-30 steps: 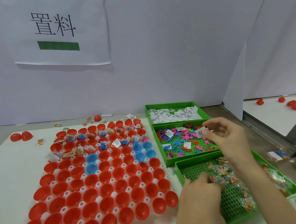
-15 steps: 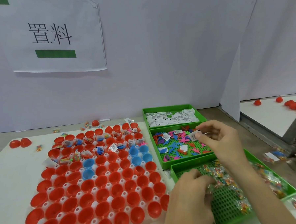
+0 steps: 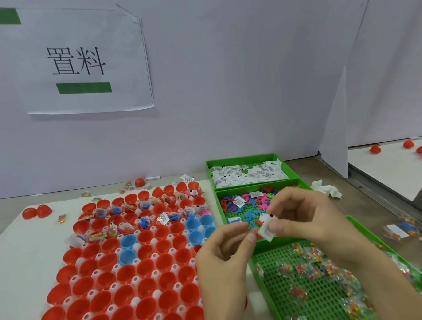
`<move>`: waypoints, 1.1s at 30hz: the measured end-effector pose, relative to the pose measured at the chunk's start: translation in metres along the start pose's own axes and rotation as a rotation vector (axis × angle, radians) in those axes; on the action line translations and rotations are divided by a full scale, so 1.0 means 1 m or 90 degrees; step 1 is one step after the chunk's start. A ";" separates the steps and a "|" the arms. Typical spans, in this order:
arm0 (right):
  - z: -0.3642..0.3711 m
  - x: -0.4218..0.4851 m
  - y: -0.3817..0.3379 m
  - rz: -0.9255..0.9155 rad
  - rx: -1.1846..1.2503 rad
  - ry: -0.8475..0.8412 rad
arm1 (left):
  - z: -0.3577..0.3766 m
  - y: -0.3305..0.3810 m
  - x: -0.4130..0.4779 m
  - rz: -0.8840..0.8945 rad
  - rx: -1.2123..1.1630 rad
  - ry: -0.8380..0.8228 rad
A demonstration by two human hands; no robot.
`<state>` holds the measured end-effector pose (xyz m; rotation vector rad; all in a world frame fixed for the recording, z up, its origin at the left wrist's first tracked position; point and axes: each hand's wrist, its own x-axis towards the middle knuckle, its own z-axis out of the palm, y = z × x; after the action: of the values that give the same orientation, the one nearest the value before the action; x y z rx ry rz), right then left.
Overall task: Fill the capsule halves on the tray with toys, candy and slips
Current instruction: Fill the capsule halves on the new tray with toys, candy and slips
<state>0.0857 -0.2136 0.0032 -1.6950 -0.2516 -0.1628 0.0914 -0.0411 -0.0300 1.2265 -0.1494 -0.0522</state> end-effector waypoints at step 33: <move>-0.015 0.017 0.060 0.253 -0.608 0.073 | -0.007 -0.008 0.000 0.023 0.088 0.018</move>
<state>0.1177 -0.2350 -0.0475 -2.6269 0.3113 -0.0826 0.0930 -0.0367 -0.0395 1.3614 -0.1521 0.0077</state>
